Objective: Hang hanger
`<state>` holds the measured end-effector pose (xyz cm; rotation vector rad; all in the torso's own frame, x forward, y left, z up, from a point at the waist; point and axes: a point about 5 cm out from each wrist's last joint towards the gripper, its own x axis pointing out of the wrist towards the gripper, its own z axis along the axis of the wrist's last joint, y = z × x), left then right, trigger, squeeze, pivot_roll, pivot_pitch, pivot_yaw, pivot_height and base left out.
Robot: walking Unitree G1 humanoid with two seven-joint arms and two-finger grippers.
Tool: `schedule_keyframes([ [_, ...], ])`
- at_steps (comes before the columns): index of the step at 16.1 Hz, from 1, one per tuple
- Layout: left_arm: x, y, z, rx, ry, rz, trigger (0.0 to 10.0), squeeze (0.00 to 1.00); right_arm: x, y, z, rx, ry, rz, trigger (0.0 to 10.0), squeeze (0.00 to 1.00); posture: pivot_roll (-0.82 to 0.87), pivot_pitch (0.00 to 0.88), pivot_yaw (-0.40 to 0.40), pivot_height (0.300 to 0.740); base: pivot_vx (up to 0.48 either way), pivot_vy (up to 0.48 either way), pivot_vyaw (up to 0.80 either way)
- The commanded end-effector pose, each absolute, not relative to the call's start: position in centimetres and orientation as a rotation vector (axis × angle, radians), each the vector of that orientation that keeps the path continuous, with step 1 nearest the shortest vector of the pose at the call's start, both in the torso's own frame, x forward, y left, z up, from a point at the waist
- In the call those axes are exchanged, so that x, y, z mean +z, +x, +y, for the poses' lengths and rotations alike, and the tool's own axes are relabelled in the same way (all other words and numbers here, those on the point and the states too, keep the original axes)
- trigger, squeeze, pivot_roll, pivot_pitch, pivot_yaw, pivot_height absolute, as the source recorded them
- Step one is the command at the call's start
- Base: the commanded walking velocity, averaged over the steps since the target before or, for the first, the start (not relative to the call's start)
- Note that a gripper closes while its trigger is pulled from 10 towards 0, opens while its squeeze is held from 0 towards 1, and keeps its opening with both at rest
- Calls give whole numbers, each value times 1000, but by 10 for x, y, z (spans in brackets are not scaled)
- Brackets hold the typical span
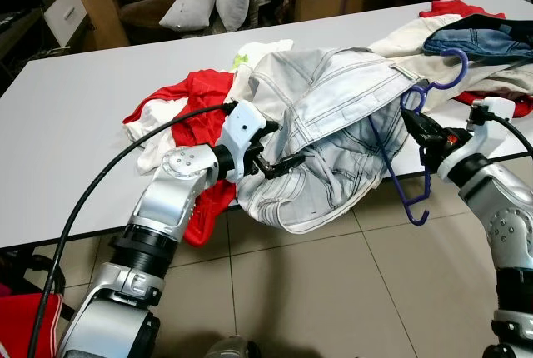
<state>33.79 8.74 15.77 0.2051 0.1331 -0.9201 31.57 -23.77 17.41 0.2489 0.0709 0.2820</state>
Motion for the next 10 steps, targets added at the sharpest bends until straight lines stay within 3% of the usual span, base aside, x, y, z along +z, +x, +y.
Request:
schedule_keyframes([
  [1, 155, 340, 82, -875, 159, 156, 10000, 0, 183, 319, -232, 311, 241, 38, 10000, 0, 2, 0, 111, 740, 0, 0, 0],
  [6, 155, 340, 56, -798, 78, 150, 10000, 0, 184, 321, -229, 318, 246, 30, 10000, 0, -5, 0, 118, 740, 0, 0, 0],
  [9, 150, 344, 54, -666, 99, 163, 10000, 0, 184, 321, -227, 323, 248, 26, 10000, 0, -6, 0, 120, 740, 0, 0, 0],
  [10, 149, 346, 56, -629, 108, 162, 2941, 0, 184, 321, -226, 324, 249, 25, 10000, 0, -6, 0, 122, 740, 0, 0, 0],
])
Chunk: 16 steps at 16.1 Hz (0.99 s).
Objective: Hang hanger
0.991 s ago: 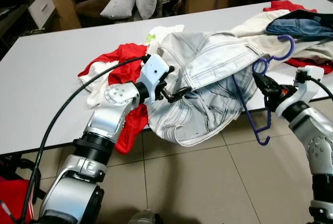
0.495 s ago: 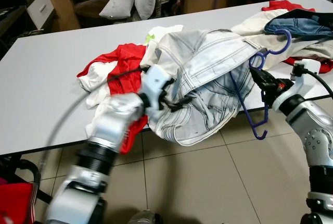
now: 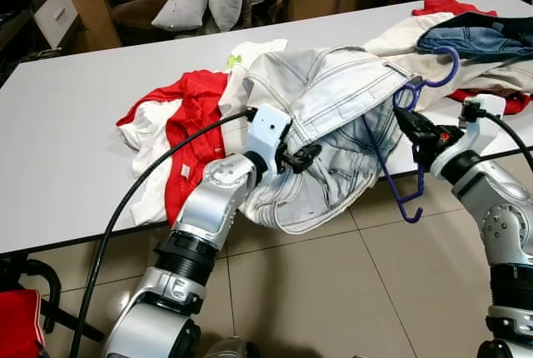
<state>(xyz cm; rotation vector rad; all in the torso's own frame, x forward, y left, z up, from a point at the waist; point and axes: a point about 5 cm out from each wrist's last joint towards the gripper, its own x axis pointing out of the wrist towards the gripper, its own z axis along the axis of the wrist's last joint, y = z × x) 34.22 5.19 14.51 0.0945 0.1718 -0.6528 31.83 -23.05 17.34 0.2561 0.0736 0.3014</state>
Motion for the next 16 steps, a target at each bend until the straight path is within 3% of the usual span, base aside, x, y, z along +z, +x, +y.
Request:
schedule_keyframes([
  [1, 150, 347, 59, -599, 98, 145, 0, 0, 184, 320, -226, 324, 251, 24, 10000, 0, -4, 0, 121, 740, 0, 0, 0],
  [5, 158, 352, 66, -530, 88, 97, 0, 0, 182, 320, -223, 328, 256, 26, 10000, 0, 2, 0, 121, 740, 0, 0, 0],
  [10, 158, 351, 65, -573, 84, 84, 0, 0, 180, 318, -219, 335, 261, 26, 10000, 0, 4, 0, 126, 740, 0, 0, 0],
  [16, 163, 354, 70, -537, -65, 64, 0, 0, 176, 296, -203, 362, 282, 23, 10000, 0, -3, 0, 136, 740, 0, 0, 0],
])
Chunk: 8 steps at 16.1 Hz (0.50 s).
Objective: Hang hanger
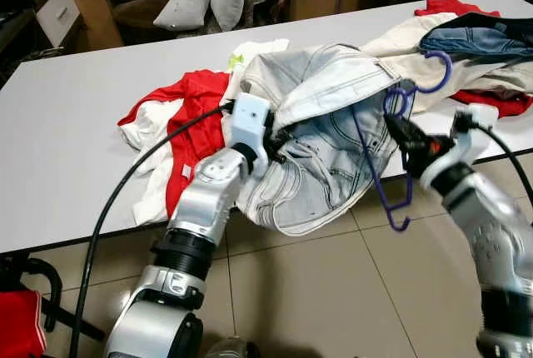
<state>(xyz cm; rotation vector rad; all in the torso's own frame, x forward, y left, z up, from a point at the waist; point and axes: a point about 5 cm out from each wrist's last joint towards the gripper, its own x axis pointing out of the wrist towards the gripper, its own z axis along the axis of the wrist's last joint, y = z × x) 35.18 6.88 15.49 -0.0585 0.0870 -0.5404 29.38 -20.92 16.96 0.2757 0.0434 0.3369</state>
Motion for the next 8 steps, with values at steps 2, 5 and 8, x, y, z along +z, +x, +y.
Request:
schedule_keyframes([
  [2, 166, 358, 75, -520, -86, 67, 0, 0, 173, 284, -199, 387, 253, 43, 10000, 0, -11, 0, 149, 740, 0, 0, 0],
  [5, 172, 366, 84, -464, -129, 64, 0, 0, 165, 260, -196, 444, 171, 106, 10000, 0, -17, 0, 162, 740, 0, 0, 0],
  [8, 174, 376, 93, -404, -165, 84, 0, 0, 157, 224, -195, 551, 114, 177, 10000, 0, -27, 0, 179, 740, 0, 0, 0],
])
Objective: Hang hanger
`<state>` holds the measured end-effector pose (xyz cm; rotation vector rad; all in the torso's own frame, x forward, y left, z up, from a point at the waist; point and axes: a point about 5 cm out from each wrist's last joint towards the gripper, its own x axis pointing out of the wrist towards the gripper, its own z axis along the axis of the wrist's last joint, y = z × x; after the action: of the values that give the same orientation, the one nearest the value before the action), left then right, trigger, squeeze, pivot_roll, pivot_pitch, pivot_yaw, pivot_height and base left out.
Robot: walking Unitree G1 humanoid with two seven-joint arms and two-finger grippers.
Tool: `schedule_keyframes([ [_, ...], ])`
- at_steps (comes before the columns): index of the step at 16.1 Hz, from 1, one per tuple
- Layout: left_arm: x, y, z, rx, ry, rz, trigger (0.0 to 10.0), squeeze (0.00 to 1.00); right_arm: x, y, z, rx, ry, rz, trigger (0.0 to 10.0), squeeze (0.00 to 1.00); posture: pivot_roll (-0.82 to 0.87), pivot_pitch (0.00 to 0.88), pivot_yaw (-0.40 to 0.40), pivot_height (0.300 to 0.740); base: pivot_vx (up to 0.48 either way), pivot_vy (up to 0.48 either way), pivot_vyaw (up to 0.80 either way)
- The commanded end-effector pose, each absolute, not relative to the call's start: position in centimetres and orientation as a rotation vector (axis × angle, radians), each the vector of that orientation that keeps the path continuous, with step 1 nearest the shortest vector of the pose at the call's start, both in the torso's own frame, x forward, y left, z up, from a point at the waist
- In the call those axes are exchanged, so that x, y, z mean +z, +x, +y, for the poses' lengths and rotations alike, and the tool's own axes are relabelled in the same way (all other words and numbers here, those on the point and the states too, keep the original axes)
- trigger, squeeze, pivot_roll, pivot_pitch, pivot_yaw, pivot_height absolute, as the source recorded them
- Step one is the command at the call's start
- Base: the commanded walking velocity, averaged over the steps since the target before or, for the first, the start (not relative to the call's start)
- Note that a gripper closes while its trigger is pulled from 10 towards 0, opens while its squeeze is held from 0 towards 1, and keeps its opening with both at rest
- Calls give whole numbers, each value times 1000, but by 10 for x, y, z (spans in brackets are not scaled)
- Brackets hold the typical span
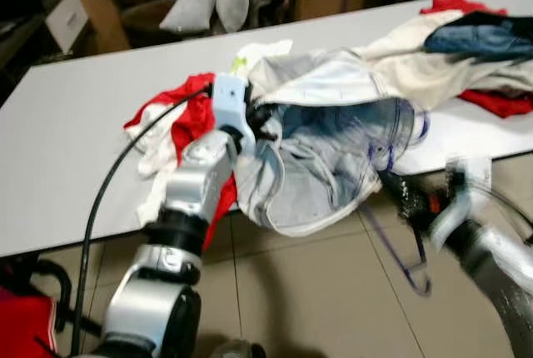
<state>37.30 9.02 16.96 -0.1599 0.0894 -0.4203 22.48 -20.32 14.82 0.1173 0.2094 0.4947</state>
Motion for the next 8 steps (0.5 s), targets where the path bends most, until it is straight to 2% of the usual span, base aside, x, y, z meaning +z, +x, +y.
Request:
schedule_keyframes([
  [1, 174, 377, 94, -398, -170, 90, 0, 0, 158, 219, -195, 575, 117, 177, 10000, 0, -27, 0, 179, 740, 0, 0, 0],
  [2, 172, 379, 98, -381, -190, 104, 0, 0, 170, 206, -189, 655, 141, 132, 10000, 0, -31, 0, 182, 740, 0, 0, 0],
  [3, 170, 379, 103, -369, -198, 114, 0, 0, 194, 197, -181, 734, 209, -3, 10000, 0, -33, 0, 187, 740, 0, 0, 0],
  [5, 167, 377, 108, -365, -194, 116, 0, 0, 213, 194, -176, 735, 255, -116, 10000, 0, -33, 0, 192, 740, 0, 0, 0],
  [7, 173, 360, 109, -459, -206, 43, 0, 0, 203, 205, -174, 522, 248, -95, 10000, 0, -33, 0, 188, 740, 0, 0, 0],
  [8, 175, 356, 110, -479, -199, 28, 2667, 0, 200, 208, -174, 464, 250, -81, 10000, 0, -29, 0, 186, 740, 0, 0, 0],
])
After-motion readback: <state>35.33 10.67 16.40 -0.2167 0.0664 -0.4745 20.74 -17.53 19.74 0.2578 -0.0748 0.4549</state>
